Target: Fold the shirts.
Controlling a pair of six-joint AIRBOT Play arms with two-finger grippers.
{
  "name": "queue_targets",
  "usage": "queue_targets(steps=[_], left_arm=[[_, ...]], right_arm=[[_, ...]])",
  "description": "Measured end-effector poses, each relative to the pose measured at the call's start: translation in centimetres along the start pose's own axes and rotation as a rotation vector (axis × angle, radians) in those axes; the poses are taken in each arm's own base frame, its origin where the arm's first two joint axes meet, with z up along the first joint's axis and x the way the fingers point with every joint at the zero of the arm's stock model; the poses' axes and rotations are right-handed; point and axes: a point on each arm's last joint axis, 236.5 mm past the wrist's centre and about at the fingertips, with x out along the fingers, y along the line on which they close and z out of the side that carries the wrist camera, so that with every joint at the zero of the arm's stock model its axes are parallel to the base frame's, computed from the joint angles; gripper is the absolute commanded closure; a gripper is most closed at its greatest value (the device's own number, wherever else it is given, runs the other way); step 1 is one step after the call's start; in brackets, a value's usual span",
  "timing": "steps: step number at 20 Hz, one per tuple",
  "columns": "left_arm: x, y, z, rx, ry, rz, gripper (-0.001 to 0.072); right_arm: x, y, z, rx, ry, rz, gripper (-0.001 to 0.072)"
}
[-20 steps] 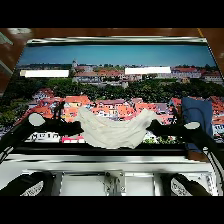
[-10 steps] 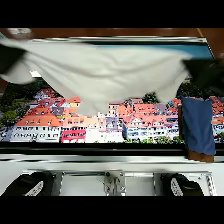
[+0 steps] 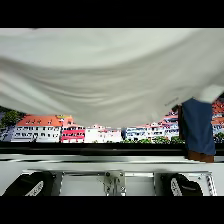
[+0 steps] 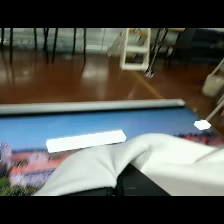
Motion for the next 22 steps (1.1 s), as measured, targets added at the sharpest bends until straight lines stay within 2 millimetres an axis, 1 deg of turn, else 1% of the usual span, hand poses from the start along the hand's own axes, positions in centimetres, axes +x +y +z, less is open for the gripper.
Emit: queue_targets(steps=[2, 3, 5, 8, 10, 11, 13, 15, 17, 18, 19, 20, 21, 22], left_arm=[[1.0, 1.6, -5.4, -0.007, 0.203, 0.052, 0.0665], [1.6, 2.1, -8.6, -0.021, 0.312, 0.064, 0.0665], [2.4, 2.8, -14.8, -0.072, 0.485, 0.077, 0.0665], [3.7, 3.7, -24.2, -0.200, 0.656, 0.103, 0.0665], [4.7, 3.9, -29.8, -0.299, 0.721, 0.111, 0.0665], [5.4, 3.8, -32.4, -0.348, 0.745, 0.108, 0.0665], [6.9, 3.4, -36.0, -0.437, 0.757, 0.092, 0.0665], [8.8, 3.7, -38.2, -0.504, 0.729, 0.093, 0.0664], [10.8, 4.2, -39.2, -0.550, 0.679, 0.098, 0.0663], [11.8, 4.6, -39.4, -0.549, 0.654, 0.100, 0.0663], [12.8, 5.1, -39.5, -0.540, 0.626, 0.100, 0.0663], [13.6, 5.5, -39.6, -0.526, 0.607, 0.102, 0.0663], [14.5, 5.9, -39.7, -0.511, 0.586, 0.103, 0.0663], [15.1, 6.3, -39.8, -0.491, 0.574, 0.104, 0.0663]], right_arm=[[-0.2, -0.9, -2.3, -0.022, 0.103, -0.038, 0.0640], [-0.1, -1.2, -3.7, -0.022, 0.165, -0.042, 0.0640], [0.0, -1.7, -8.0, 0.003, 0.347, -0.024, 0.0641], [-0.2, -2.3, -15.7, 0.101, 0.642, 0.033, 0.0640], [0.6, -2.9, -19.8, 0.180, 0.761, 0.066, 0.0640], [1.6, -3.4, -21.9, 0.222, 0.799, 0.073, 0.0640], [4.7, -4.4, -25.7, 0.296, 0.830, 0.081, 0.0640], [9.1, -5.4, -30.0, 0.360, 0.836, 0.074, 0.0639], [13.5, -6.2, -34.0, 0.408, 0.824, 0.051, 0.0639], [15.7, -6.5, -36.3, 0.441, 0.817, 0.033, 0.0617], [17.3, -6.7, -38.2, 0.478, 0.816, 0.012, 0.0614], [18.7, -6.7, -40.5, 0.526, 0.824, -0.011, 0.0489], [19.5, -6.7, -42.5, 0.580, 0.841, -0.030, 0.0133], [19.9, -6.7, -44.0, 0.620, 0.859, -0.042, 0.0038]])
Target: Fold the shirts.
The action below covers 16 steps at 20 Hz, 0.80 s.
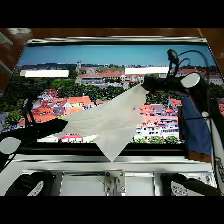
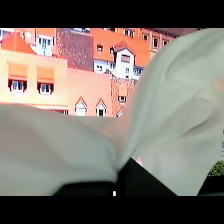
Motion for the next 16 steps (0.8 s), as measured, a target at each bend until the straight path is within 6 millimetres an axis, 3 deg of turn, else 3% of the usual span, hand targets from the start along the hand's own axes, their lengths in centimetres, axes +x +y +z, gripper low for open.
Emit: queue_targets(steps=[2, 4, 8, 10, 12, 16], left_arm=[[0.8, 0.3, 0.7, 0.044, -0.027, 0.003, 0.0663], [1.2, 0.4, 1.4, 0.086, -0.053, 0.006, 0.0663], [1.4, 0.4, 2.3, 0.124, -0.091, 0.006, 0.0663], [1.4, 0.3, 2.6, 0.131, -0.101, 0.004, 0.0663], [1.1, -0.1, 3.2, 0.137, -0.119, -0.004, 0.0663], [0.0, -1.5, 5.1, 0.152, -0.167, -0.026, 0.0663]], right_arm=[[1.2, -0.7, -1.4, 0.058, 0.060, 0.009, 0.0038], [0.5, -2.3, -3.8, 0.072, 0.174, -0.011, 0.0038], [-2.4, -6.9, -13.4, 0.172, 0.526, -0.113, 0.0038], [-2.4, -6.7, -17.5, 0.266, 0.620, -0.091, 0.0038], [-1.4, -5.5, -20.2, 0.345, 0.650, -0.043, 0.0038], [1.0, -3.8, -22.3, 0.391, 0.619, -0.037, 0.0039]])
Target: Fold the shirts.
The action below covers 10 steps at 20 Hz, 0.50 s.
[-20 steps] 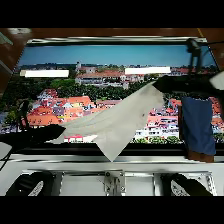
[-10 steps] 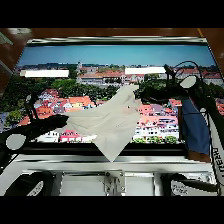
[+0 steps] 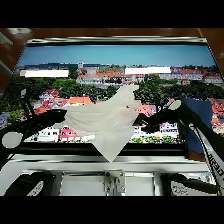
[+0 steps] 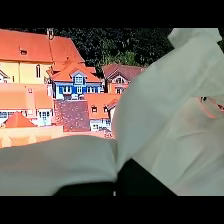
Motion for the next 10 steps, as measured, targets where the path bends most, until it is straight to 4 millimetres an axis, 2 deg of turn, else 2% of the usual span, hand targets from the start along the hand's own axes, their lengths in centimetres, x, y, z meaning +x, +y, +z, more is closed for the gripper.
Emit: queue_targets(steps=[5, 8, 10], left_arm=[[-0.6, -0.8, 1.6, 0.012, -0.038, -0.014, 0.0663], [-0.8, -0.9, 1.9, 0.014, -0.046, -0.016, 0.0663], [-0.8, -0.9, 2.0, 0.015, -0.048, -0.016, 0.0663]], right_arm=[[2.8, 0.3, 0.3, 0.051, -0.048, -0.051, 0.0038], [4.5, 1.3, -0.6, 0.081, -0.023, -0.037, 0.0058], [5.7, 1.9, -1.0, 0.087, -0.015, -0.031, 0.0290]])
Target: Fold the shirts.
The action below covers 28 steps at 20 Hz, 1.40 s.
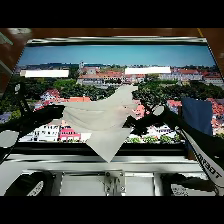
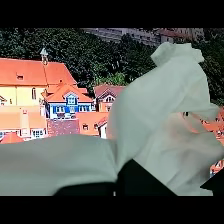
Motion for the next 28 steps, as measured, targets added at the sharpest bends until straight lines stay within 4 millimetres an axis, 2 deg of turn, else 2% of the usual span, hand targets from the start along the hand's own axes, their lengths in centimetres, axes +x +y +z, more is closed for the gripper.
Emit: queue_targets(steps=[1, 2, 5, 6, 8, 10, 11, 13, 14, 16, 17, 19, 20, 22, 23, 25, 28], left_arm=[[0.0, 0.0, 0.0, 0.000, -0.001, 0.000, 0.0663], [0.0, 0.0, 0.1, 0.001, -0.002, 0.000, 0.0663], [0.0, -0.1, 0.1, 0.005, -0.003, -0.001, 0.0663], [-0.1, -0.1, 0.3, 0.010, -0.003, -0.001, 0.0663], [-0.6, -0.3, 1.1, 0.030, -0.004, 0.003, 0.0663], [-2.2, -0.6, 3.0, 0.083, -0.005, 0.020, 0.0664], [-3.6, -0.9, 4.6, 0.124, -0.017, 0.034, 0.0663], [-7.5, -2.2, 8.9, 0.194, -0.081, 0.057, 0.0663], [-10.0, -3.3, 11.4, 0.219, -0.142, 0.058, 0.0663], [-15.9, -6.5, 16.3, 0.253, -0.287, 0.035, 0.0663], [-19.3, -8.4, 18.6, 0.268, -0.374, 0.010, 0.0663], [-25.7, -11.6, 21.6, 0.301, -0.519, -0.029, 0.0663], [-28.5, -12.9, 22.5, 0.318, -0.577, -0.044, 0.0663], [-32.8, -14.7, 23.0, 0.347, -0.648, -0.063, 0.0663], [-33.8, -15.1, 22.7, 0.355, -0.645, -0.064, 0.0664], [-34.3, -15.0, 21.2, 0.367, -0.587, -0.050, 0.0664], [-33.1, -13.8, 18.0, 0.373, -0.429, -0.017, 0.0664]], right_arm=[[0.5, 0.2, -0.1, -0.004, -0.001, -0.002, 0.0606], [1.0, 0.4, -0.1, -0.007, -0.008, 0.000, 0.0642], [0.6, 3.2, 0.7, -0.050, -0.043, 0.067, 0.0641], [-0.3, 4.8, 0.9, -0.114, -0.055, 0.097, 0.0641], [-3.5, 9.1, 1.5, -0.294, -0.121, 0.165, 0.0641], [-9.3, 14.5, 1.6, -0.542, -0.236, 0.226, 0.0641], [-12.8, 17.1, 1.2, -0.663, -0.312, 0.244, 0.0641], [-21.9, 22.1, 0.3, -0.862, -0.551, 0.262, 0.0641], [-27.3, 24.3, -0.6, -0.930, -0.703, 0.274, 0.0641], [-37.5, 27.3, -3.6, -0.995, -0.990, 0.318, 0.0641], [-42.3, 28.1, -5.7, -1.013, -1.122, 0.346, 0.0641], [-49.3, 28.4, -9.9, -1.027, -1.310, 0.398, 0.0641], [-51.8, 28.1, -12.0, -1.027, -1.377, 0.421, 0.0641], [-54.9, 27.1, -15.1, -1.022, -1.452, 0.446, 0.0641], [-55.7, 26.4, -16.3, -1.023, -1.469, 0.444, 0.0641], [-56.8, 25.1, -18.1, -1.024, -1.499, 0.426, 0.0641], [-57.7, 23.0, -19.4, -1.004, -1.525, 0.372, 0.0641]])
